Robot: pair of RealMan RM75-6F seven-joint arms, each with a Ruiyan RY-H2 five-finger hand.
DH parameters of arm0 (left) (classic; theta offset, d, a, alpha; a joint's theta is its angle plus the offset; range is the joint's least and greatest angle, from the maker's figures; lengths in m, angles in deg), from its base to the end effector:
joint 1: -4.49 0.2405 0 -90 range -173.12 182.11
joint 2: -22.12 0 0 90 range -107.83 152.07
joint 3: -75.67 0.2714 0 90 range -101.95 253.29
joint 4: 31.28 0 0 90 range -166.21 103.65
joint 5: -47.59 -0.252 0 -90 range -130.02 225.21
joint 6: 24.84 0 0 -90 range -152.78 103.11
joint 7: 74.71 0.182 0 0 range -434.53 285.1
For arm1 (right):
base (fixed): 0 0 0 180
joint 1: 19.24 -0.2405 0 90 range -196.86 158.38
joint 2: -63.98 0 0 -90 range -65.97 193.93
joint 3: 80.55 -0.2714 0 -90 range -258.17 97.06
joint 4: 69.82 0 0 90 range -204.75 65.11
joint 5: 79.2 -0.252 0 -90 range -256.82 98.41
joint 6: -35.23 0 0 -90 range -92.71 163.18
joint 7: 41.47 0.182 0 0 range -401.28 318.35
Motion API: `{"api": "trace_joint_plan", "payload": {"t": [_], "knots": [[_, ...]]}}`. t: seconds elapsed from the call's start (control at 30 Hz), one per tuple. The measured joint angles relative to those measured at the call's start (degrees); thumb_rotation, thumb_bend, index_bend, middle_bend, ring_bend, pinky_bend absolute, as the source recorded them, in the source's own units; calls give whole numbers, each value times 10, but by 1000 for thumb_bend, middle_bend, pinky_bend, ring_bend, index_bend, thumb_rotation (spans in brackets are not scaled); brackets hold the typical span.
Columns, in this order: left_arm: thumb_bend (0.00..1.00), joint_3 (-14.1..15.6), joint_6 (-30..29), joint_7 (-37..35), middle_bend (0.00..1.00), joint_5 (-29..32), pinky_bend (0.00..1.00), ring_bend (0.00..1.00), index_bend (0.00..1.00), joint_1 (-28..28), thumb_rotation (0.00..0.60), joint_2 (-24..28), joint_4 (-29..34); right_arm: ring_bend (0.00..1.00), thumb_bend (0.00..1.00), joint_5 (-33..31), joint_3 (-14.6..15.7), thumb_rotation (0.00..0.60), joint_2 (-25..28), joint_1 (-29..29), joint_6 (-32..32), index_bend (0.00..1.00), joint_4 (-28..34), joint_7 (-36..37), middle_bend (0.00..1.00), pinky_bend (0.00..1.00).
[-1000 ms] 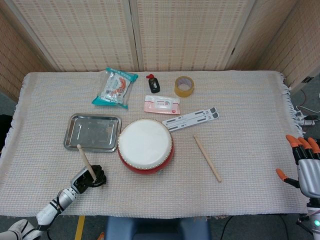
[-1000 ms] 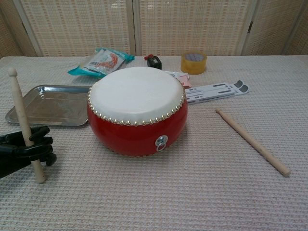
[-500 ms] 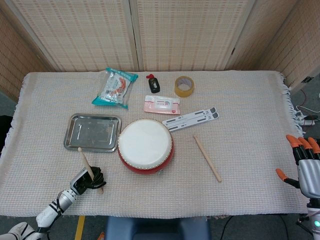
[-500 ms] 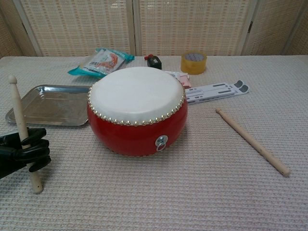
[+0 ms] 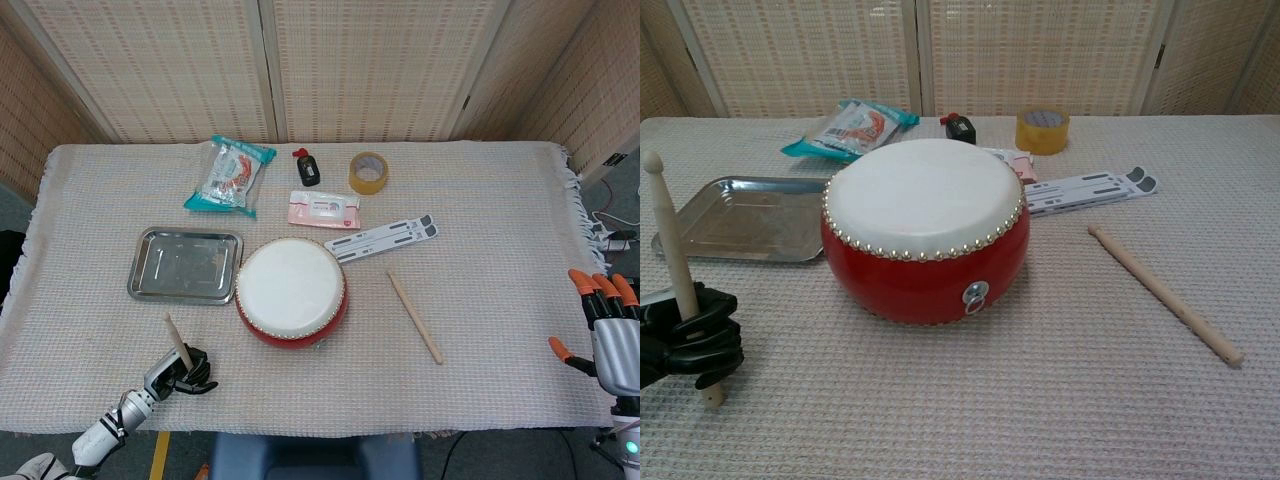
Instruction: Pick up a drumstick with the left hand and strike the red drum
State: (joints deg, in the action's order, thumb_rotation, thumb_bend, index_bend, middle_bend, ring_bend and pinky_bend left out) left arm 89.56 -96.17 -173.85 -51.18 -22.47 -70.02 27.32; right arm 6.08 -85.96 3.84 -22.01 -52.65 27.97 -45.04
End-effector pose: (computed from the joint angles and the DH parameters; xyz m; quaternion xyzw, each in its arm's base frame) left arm -0.3107 0.2686 -0.0859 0.3581 0.8087 0.4666 0.0124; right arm -0.3271 -0.2209 0.1573 0.5743 -0.3621 0.3947 0.6191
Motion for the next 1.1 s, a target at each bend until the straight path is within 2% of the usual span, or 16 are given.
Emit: {"api": "trace_joint_plan", "payload": {"t": [0.17, 0.47, 0.53, 0.63, 0.8, 0.87, 0.93, 1.1], "knots": [[216, 4, 3, 9, 975, 0, 815, 904, 926, 1, 585, -1, -2, 0, 193, 1, 0, 600, 0, 1, -3, 0, 1, -2, 112, 23], [242, 2, 11, 28, 1000, 8, 973, 973, 992, 1, 600, -2, -2, 0, 193, 2, 0, 600, -1, 1, -3, 0, 2, -2, 112, 23], [278, 1, 12, 29, 1000, 9, 997, 986, 1000, 1, 600, -2, -1, 0, 193, 2, 1, 600, -1, 2, -4, 0, 1, -2, 112, 23], [389, 0, 14, 45, 1000, 11, 1000, 999, 1000, 2, 600, -2, 0, 0, 194, 2, 0, 600, -1, 1, -4, 0, 1, -2, 112, 23], [645, -5, 16, 59, 1000, 17, 1000, 1000, 1000, 4, 600, -3, 3, 0, 193, 3, 0, 600, -1, 1, -3, 0, 1, -1, 112, 23], [706, -6, 16, 68, 1000, 18, 1000, 1000, 1000, 5, 600, -2, 3, 0, 193, 3, 0, 600, 0, 1, -3, 0, 1, -1, 112, 23], [738, -7, 15, 82, 1000, 18, 1000, 1000, 1000, 5, 600, 1, 4, 0, 193, 4, 0, 600, 0, 1, -3, 0, 1, -1, 112, 23], [740, -14, 5, 121, 1000, 16, 1000, 1000, 1000, 0, 600, 28, 21, 0, 193, 6, 0, 600, 1, 0, -4, 0, 0, 2, 112, 23]]}}
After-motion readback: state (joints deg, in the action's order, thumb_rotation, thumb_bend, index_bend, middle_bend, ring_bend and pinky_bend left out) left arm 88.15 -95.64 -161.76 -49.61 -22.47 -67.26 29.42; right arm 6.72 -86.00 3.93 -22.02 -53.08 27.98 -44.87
